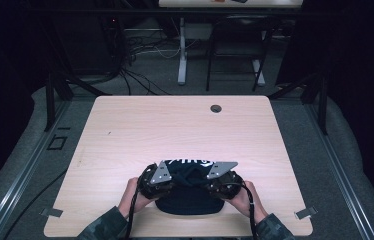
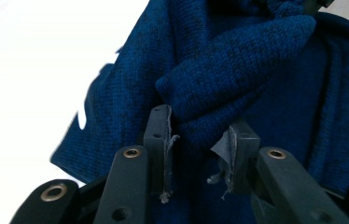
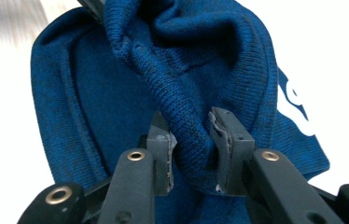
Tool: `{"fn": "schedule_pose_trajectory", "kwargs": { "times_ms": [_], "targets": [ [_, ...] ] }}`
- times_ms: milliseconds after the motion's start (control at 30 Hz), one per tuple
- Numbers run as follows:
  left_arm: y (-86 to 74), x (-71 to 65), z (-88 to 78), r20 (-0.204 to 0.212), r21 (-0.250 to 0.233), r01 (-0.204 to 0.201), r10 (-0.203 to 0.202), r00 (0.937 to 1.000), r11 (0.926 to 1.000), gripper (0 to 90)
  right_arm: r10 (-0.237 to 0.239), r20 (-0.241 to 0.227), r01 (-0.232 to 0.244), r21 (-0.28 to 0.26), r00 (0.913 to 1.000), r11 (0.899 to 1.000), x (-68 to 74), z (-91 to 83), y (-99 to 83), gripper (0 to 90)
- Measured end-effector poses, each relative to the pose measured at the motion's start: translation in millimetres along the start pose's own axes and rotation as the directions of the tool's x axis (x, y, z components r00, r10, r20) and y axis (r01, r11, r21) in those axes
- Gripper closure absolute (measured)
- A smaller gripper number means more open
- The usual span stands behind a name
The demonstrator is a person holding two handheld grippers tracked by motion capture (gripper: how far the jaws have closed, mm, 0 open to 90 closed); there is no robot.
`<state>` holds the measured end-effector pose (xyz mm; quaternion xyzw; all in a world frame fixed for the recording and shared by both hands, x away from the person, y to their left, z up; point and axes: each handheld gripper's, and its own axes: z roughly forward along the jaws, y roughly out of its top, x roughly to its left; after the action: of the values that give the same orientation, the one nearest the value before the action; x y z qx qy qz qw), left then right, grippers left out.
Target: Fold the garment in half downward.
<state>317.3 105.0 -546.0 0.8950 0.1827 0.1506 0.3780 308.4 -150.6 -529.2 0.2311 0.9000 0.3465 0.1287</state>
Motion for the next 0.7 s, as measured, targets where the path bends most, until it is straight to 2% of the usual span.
{"fn": "schedule_pose_trajectory", "kwargs": {
  "times_ms": [67, 233, 400, 533, 633, 700],
  "targets": [
    [-3.3, -1.6, -0.5, 0.012, 0.008, 0.006, -0.006, 0.9999, 0.9999, 64.0, 0.019, -0.017, -0.019, -0.001, 0.9997, 1.0, 1.3, 1.3, -4.2, 66.7],
    [-8.2, -5.5, -1.4, 0.045, 0.051, 0.006, -0.009, 0.9989, 0.9987, 53.6, 0.019, -0.03, -0.019, 0.009, 0.9994, 1.0, 7.2, 0.8, -8.7, 62.0],
    [-12.5, -8.6, -12.2, 0.047, 0.054, 0.009, -0.012, 0.9988, 0.9985, 47.6, 0.043, -0.055, -0.043, 0.006, 0.9976, 0.999, 8.9, -3.7, -15.3, 56.3],
    [-18.7, -6.9, -21.7, 0.038, 0.054, 0.04, -0.042, 0.9984, 0.9977, 43.1, 0.073, -0.061, -0.073, -0.001, 0.9955, 0.997, 7.5, -10.0, -21.3, 50.6],
    [-23.6, 1.0, -30.5, 0.044, 0.046, 0.091, -0.093, 0.9947, 0.9948, 41.9, 0.099, -0.066, -0.1, -0.016, 0.9929, 0.995, 3.2, -17.3, -28.1, 48.1],
    [-23.6, 6.0, -34.1, 0.017, 0.035, 0.104, -0.105, 0.9943, 0.9939, 41.7, 0.125, -0.069, -0.128, -0.028, 0.9897, 0.991, -2.1, -22.0, -31.8, 47.3]
  ]
}}
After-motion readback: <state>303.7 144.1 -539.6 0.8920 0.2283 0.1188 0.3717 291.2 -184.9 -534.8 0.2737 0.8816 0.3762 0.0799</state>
